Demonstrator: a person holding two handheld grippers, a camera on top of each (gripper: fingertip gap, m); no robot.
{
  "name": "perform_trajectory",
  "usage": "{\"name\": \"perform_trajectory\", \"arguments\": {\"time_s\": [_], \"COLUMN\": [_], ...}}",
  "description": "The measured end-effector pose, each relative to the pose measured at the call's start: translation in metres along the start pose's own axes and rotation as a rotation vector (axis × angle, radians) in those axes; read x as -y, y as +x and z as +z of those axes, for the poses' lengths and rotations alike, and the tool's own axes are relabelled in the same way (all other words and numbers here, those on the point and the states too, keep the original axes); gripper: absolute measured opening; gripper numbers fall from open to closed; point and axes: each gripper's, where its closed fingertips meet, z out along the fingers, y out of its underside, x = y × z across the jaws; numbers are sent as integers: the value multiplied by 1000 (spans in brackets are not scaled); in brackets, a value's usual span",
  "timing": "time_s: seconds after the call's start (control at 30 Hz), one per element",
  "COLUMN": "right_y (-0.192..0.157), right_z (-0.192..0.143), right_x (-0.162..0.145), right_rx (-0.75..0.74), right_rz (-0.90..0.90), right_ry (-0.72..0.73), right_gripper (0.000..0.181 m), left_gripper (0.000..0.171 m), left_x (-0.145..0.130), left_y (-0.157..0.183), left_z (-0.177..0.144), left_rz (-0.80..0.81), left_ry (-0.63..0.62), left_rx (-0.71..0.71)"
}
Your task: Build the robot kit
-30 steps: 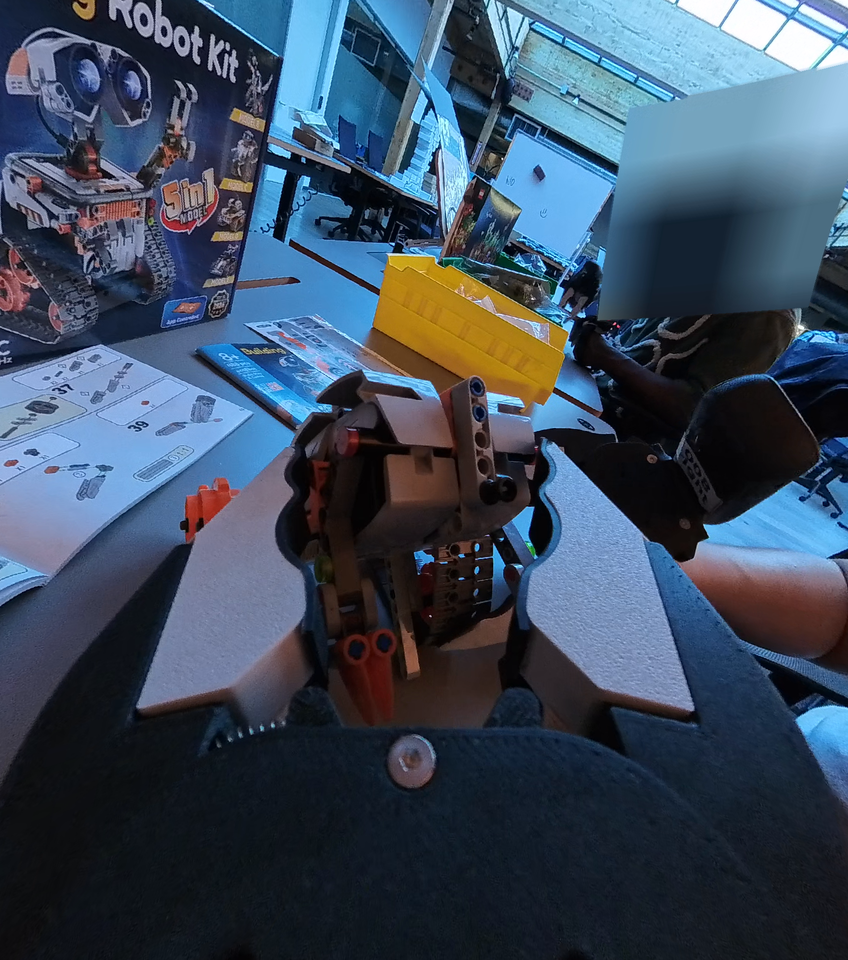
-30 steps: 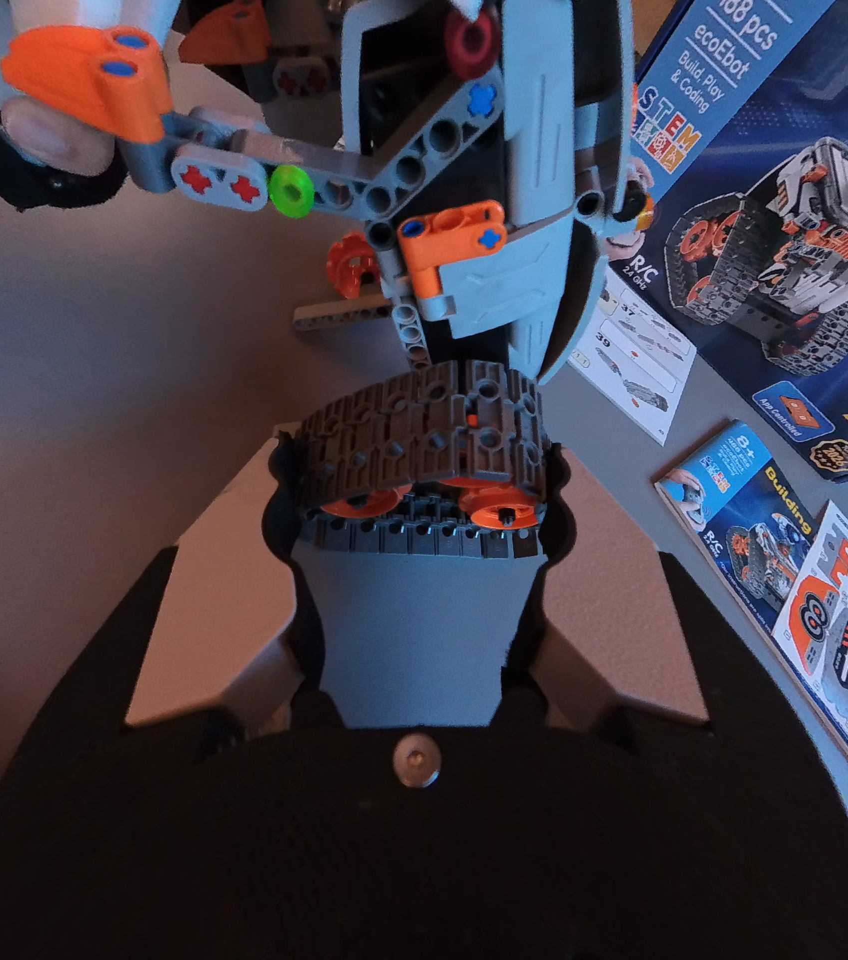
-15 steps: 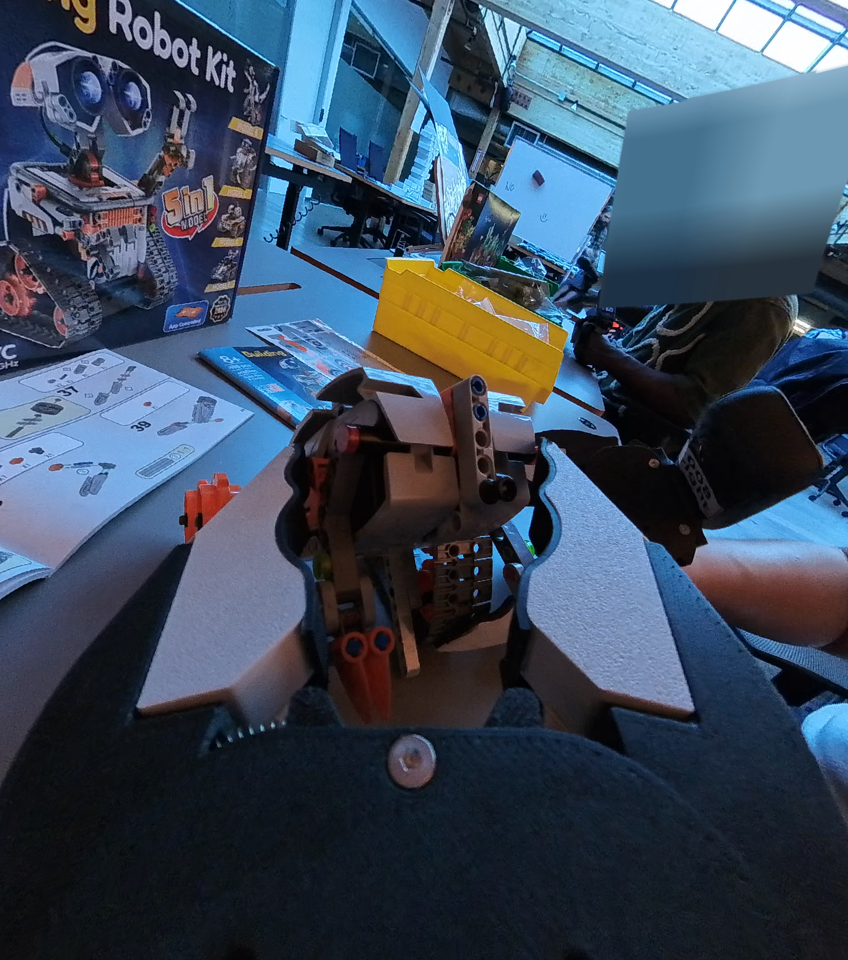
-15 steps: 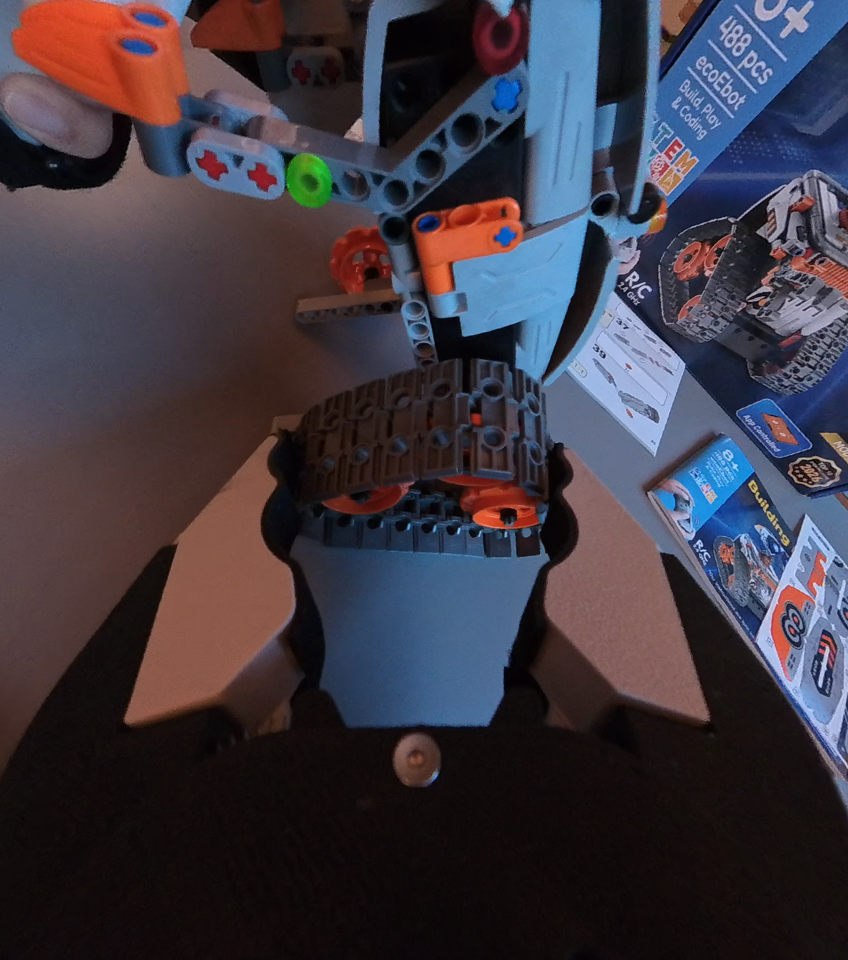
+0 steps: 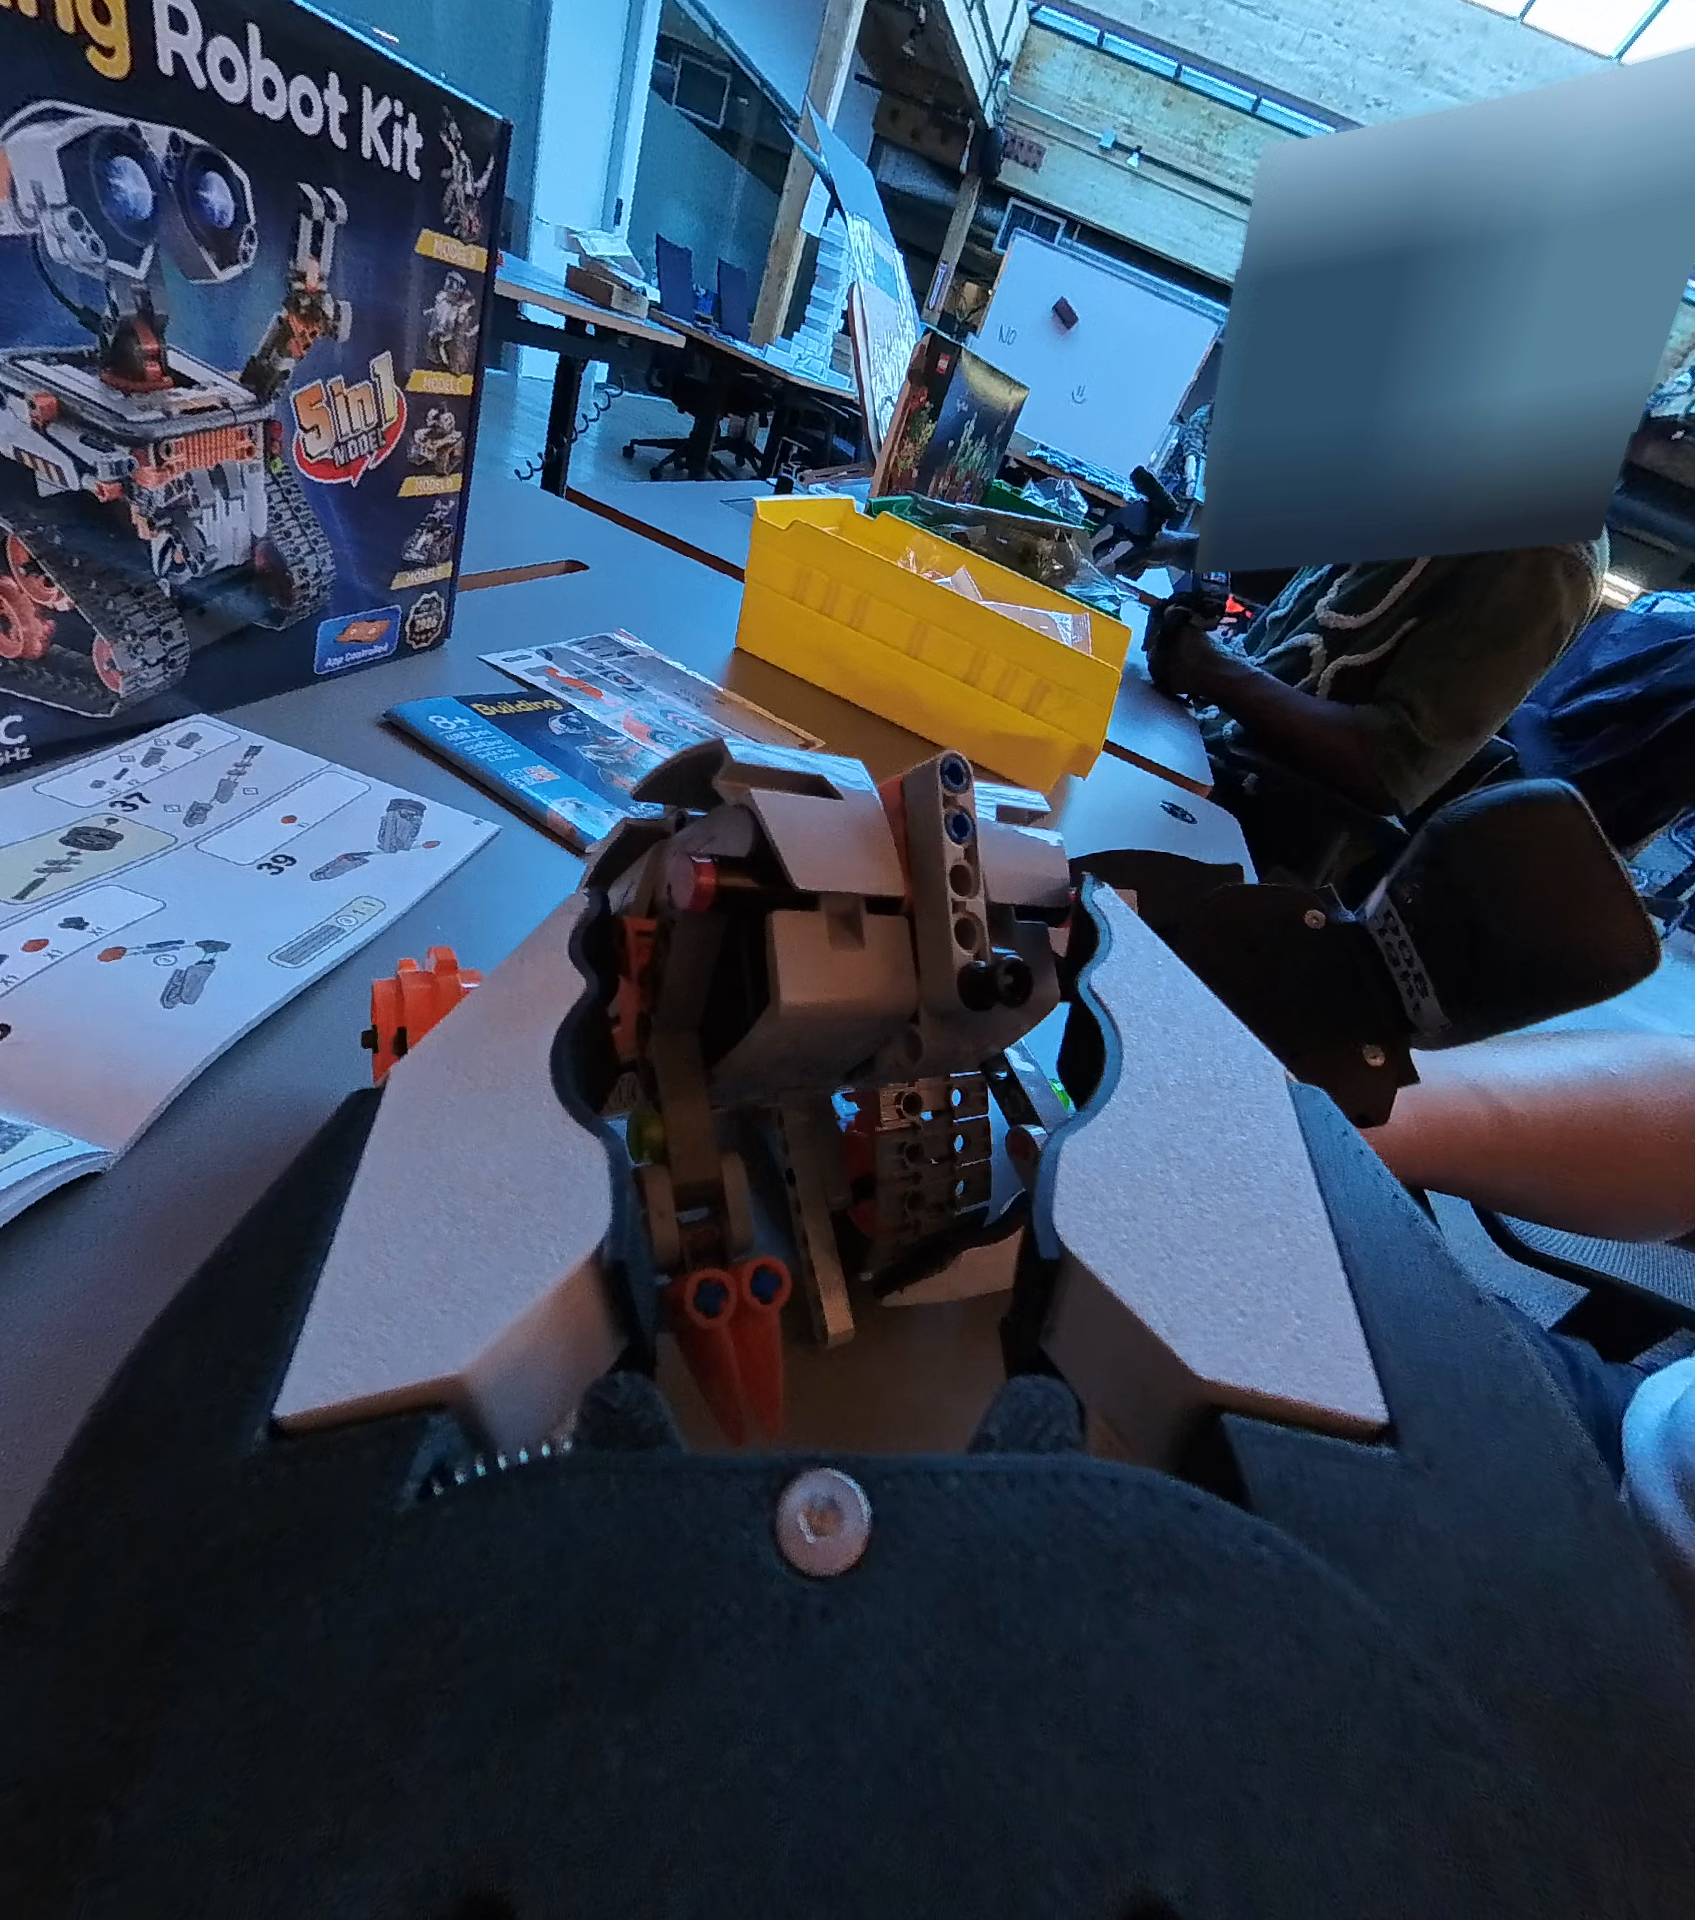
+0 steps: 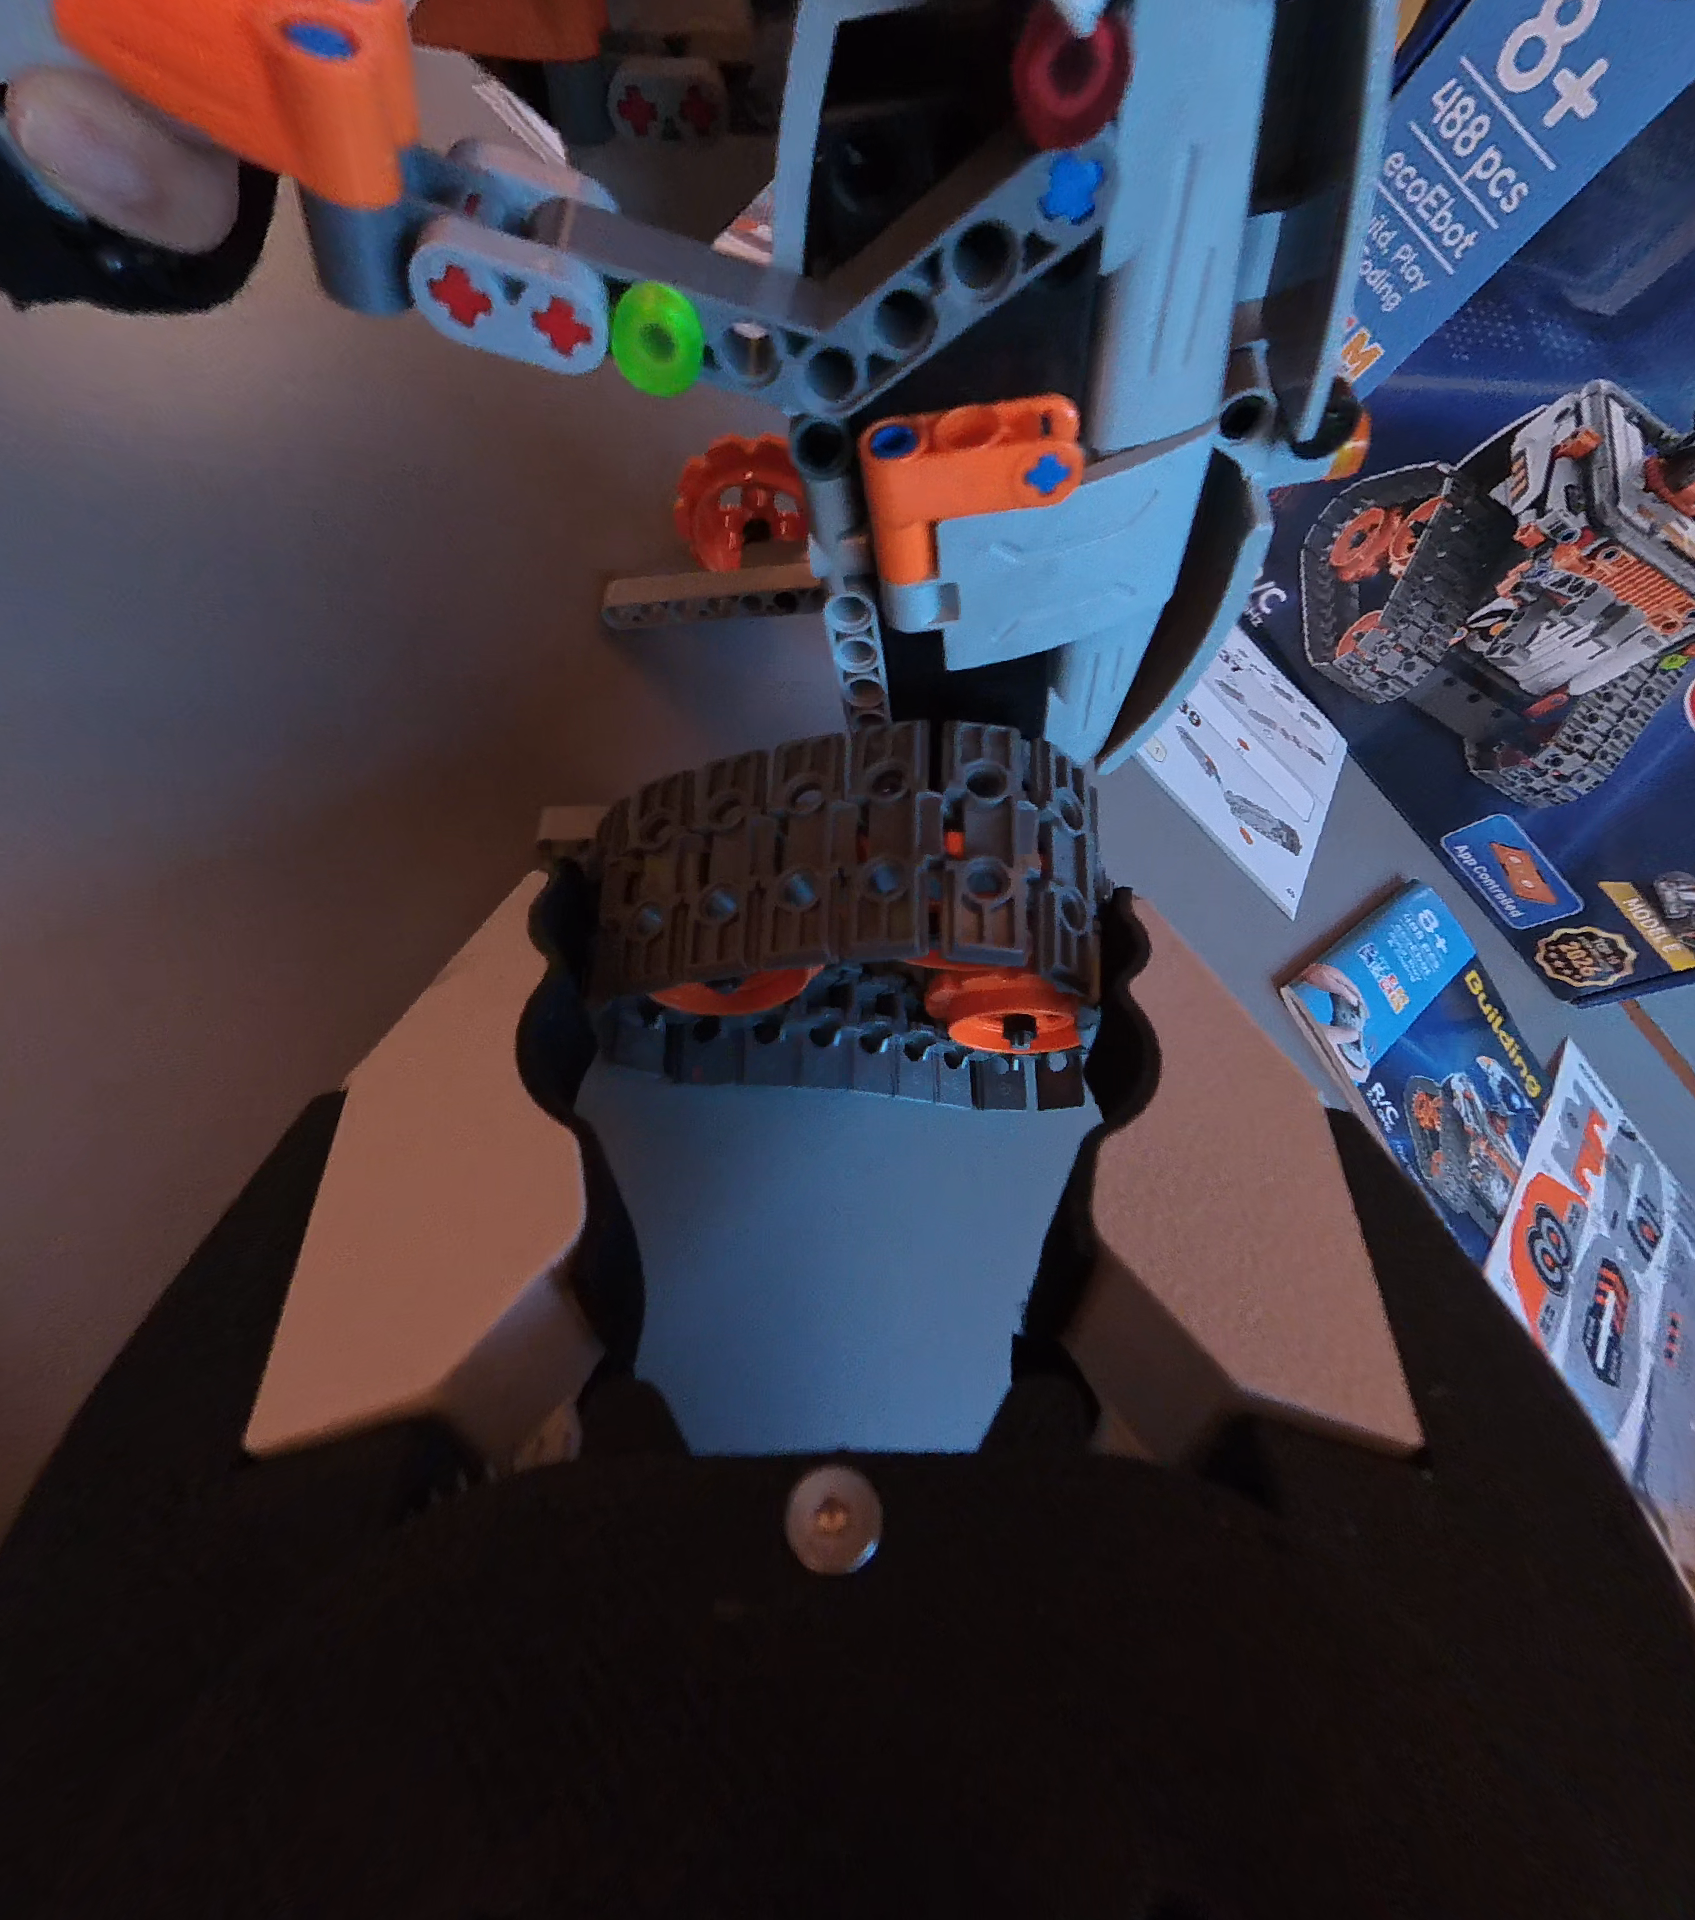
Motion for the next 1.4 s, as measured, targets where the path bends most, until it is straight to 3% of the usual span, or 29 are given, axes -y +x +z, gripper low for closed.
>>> {"name": "perform_trajectory", "arguments": {"time_s": [0.4,0.63,0.8,0.93,1.0,1.17,1.27,1.33,1.4], "right_y": [4,22,36,41,49,56,58,57,54], "right_z": [-3,-42,-51,-44,-48,-41,-38,-32,-22], "right_x": [9,33,9,-16,-14,-12,-12,-16,-25], "right_rx": [-1,123,275,433,469,454,470,509,555], "right_rz": [-33,145,163,135,133,31,54,94,145], "right_ry": [63,300,306,340,401,451,438,385,281], "right_gripper": [102,96,91,79,65,55,55,56,65], "left_gripper": [85,81,84,86,86,68,60,50,50], "left_x": [2,2,15,28,29,20,-17,-42,-66], "left_y": [-1,-5,-8,-12,-12,31,57,70,72], "left_z": [-3,-4,-13,-34,-46,-93,-89,-70,-45], "left_rz": [-43,-56,-49,-30,8,104,152,144,80], "left_ry": [33,42,113,173,185,299,155,29,-89], "left_rx": [-19,-32,-24,38,123,370,506,530,522]}}
